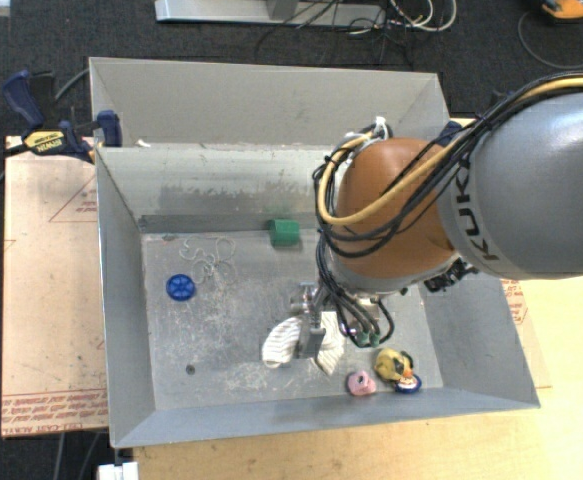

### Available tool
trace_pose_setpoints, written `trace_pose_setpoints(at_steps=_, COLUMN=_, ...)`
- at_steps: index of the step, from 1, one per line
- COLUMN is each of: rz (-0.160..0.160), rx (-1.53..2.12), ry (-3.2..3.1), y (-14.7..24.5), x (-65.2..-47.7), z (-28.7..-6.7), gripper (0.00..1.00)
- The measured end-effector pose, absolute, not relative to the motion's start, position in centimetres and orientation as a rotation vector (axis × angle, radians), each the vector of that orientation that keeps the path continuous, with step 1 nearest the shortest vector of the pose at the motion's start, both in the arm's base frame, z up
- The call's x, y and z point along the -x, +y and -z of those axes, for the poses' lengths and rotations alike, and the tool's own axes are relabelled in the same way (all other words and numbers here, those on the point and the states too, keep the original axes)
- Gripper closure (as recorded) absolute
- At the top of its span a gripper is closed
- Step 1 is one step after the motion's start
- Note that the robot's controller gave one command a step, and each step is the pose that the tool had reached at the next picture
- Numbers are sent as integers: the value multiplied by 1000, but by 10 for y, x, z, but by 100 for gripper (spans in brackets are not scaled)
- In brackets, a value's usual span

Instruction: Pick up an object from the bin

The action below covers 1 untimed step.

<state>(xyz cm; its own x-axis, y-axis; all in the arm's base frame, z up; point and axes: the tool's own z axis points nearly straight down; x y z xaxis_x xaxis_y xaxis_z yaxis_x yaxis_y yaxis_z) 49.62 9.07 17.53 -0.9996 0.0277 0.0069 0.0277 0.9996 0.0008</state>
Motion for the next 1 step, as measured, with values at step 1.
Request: trace_pose_setpoints(at_steps=1, rz=5, rx=175, ry=-3135, y=127, x=-496, z=-268, gripper=100)
